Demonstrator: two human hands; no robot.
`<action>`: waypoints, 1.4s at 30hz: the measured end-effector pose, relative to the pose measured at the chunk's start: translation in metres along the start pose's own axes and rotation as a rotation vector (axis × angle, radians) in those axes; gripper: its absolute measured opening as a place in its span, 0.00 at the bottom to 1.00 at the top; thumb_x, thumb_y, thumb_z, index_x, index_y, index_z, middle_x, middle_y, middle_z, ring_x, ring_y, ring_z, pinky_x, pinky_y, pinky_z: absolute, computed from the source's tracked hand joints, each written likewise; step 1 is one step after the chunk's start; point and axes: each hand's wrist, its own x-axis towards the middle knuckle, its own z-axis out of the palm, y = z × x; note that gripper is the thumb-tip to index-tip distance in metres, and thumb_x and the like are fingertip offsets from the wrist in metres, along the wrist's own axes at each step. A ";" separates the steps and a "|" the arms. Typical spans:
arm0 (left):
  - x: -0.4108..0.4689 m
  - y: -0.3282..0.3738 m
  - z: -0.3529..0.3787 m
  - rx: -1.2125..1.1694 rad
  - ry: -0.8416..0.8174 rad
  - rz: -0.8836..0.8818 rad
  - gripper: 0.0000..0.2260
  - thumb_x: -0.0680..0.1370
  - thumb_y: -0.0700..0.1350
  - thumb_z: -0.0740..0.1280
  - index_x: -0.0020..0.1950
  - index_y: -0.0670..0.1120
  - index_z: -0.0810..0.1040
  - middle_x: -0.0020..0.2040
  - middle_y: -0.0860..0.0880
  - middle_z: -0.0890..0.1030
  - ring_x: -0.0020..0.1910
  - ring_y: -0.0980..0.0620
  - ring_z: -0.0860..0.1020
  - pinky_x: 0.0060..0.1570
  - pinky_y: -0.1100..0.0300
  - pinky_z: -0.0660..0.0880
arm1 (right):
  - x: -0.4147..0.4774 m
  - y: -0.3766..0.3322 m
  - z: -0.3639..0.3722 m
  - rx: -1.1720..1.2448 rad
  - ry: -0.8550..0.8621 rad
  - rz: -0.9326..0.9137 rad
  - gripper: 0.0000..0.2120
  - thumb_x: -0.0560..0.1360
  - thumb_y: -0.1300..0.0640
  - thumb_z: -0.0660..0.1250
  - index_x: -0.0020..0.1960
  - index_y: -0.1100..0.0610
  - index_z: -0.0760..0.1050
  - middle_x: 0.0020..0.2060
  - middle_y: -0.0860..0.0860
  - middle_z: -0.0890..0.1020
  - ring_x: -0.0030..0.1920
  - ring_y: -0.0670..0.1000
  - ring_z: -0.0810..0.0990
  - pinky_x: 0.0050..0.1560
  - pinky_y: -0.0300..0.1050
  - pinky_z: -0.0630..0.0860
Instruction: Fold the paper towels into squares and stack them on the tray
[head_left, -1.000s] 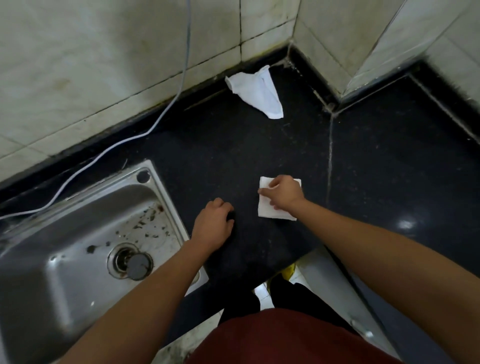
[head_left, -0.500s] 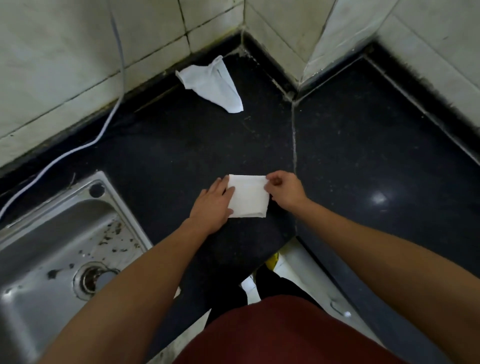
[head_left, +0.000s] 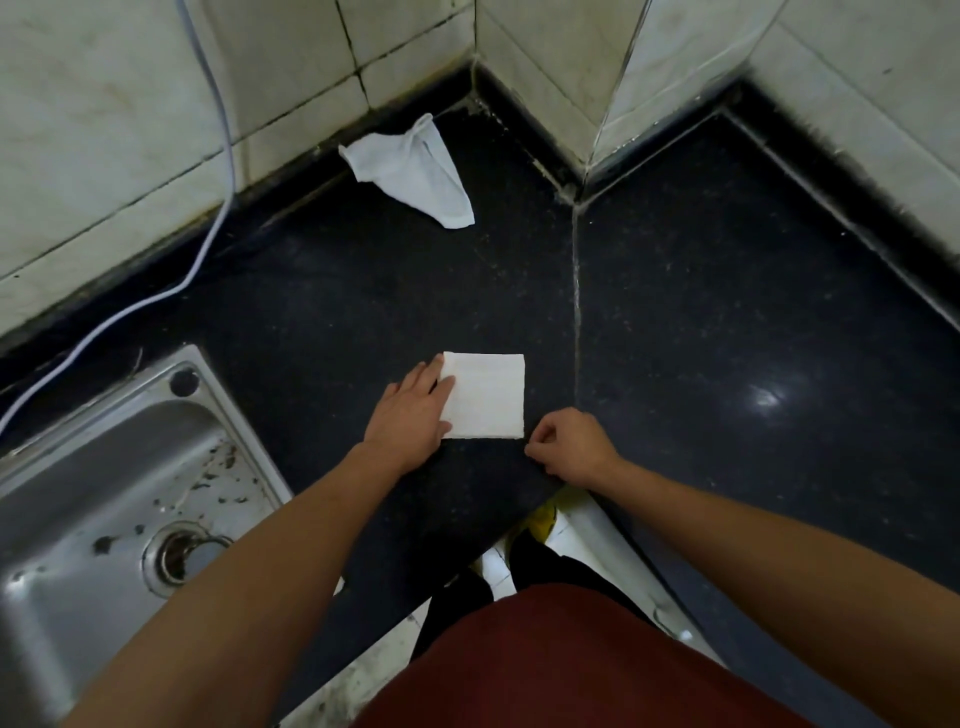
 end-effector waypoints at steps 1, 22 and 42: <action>0.000 0.001 0.000 0.001 0.003 -0.004 0.30 0.79 0.50 0.63 0.78 0.48 0.54 0.79 0.48 0.45 0.77 0.47 0.49 0.74 0.47 0.56 | -0.002 0.000 -0.001 -0.065 0.068 -0.044 0.04 0.73 0.55 0.70 0.40 0.51 0.78 0.34 0.47 0.81 0.36 0.48 0.81 0.38 0.45 0.79; -0.060 0.011 0.013 -0.172 0.214 -0.207 0.21 0.78 0.48 0.65 0.70 0.47 0.68 0.76 0.45 0.60 0.71 0.45 0.63 0.67 0.50 0.65 | 0.074 -0.085 -0.019 -0.647 0.087 -0.314 0.26 0.75 0.43 0.65 0.68 0.56 0.68 0.61 0.56 0.74 0.62 0.57 0.71 0.56 0.53 0.71; -0.095 -0.032 -0.015 -0.153 0.174 -0.061 0.15 0.77 0.46 0.65 0.63 0.47 0.74 0.58 0.47 0.75 0.58 0.45 0.76 0.53 0.52 0.73 | -0.024 -0.074 -0.042 -0.103 0.191 -0.233 0.10 0.70 0.49 0.73 0.43 0.55 0.77 0.37 0.49 0.79 0.39 0.51 0.78 0.39 0.48 0.74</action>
